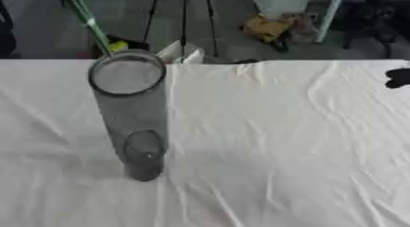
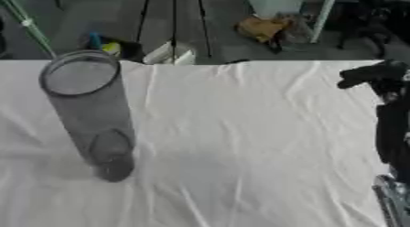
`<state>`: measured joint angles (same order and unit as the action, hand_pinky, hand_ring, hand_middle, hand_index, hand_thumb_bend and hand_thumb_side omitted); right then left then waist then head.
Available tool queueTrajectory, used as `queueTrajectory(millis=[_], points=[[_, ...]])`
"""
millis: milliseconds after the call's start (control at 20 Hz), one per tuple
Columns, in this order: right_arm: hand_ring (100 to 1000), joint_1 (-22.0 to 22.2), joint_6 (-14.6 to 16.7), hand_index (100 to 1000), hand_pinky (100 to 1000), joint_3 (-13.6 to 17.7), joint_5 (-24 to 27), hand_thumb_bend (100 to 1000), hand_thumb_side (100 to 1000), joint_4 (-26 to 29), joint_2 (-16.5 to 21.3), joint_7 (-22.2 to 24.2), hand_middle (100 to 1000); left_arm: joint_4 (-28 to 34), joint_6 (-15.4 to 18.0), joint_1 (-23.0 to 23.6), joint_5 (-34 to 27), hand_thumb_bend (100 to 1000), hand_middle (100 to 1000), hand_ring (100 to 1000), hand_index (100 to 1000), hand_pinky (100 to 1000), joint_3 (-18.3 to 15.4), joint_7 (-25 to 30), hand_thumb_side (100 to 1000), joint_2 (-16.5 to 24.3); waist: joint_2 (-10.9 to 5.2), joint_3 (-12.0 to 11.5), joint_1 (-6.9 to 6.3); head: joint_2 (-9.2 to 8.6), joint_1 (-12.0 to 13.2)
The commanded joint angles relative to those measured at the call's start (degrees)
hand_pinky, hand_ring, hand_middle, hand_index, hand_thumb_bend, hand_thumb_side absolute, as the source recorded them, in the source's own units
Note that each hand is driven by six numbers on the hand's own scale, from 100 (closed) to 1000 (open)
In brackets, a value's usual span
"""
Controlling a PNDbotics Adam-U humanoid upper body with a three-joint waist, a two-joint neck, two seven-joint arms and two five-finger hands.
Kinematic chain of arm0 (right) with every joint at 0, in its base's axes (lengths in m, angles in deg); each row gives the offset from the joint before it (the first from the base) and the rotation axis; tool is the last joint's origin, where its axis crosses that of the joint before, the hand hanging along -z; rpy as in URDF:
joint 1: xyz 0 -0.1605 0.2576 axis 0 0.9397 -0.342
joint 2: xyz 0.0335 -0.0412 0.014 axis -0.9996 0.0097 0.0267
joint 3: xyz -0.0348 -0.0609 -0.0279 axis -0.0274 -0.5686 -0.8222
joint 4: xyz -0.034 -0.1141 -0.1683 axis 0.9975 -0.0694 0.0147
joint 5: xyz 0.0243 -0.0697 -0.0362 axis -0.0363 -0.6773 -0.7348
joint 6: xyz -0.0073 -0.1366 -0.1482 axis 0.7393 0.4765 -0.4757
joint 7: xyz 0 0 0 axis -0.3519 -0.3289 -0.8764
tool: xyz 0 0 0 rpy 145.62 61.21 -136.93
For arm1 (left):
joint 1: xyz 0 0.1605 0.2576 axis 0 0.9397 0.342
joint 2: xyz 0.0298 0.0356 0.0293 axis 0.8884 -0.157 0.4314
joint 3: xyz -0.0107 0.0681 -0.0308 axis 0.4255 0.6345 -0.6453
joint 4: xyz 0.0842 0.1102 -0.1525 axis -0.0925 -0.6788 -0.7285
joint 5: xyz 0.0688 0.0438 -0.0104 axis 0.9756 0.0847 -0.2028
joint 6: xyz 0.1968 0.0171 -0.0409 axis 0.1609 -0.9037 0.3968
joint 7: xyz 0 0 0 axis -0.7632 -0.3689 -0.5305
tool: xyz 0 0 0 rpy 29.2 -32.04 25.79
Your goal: Arrange flowers into the vase.
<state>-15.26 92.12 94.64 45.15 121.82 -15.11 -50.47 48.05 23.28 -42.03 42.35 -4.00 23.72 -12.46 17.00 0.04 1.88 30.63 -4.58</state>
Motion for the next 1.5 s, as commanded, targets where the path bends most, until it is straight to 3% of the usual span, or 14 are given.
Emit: queueTrajectory(millis=[50,650,1500], points=[[531,-0.61,0.01,667,654,0.27,0.30,100,1000,0.78,1.22,0.12,509,0.83,0.14,-0.76,0.71,100,100,100,152,100,0.27,0.36,821,0.06,-1.09,0.21,-0.70,-0.66,0.15],[531,-0.99,-0.19,668,656,0.40,0.19,100,1000,0.78,0.80,0.34,508,2.12,2.07,0.52,2.70,100,100,100,152,100,1.46,1.00,814,-0.74,-0.32,0.55,-0.89,-1.53,0.35],[530,-1.14,-0.27,669,657,0.54,-0.17,100,1000,0.78,0.20,0.55,506,2.47,-0.32,2.21,3.32,100,100,100,151,100,3.14,0.57,843,-1.51,0.42,0.35,-0.50,-1.57,0.34]])
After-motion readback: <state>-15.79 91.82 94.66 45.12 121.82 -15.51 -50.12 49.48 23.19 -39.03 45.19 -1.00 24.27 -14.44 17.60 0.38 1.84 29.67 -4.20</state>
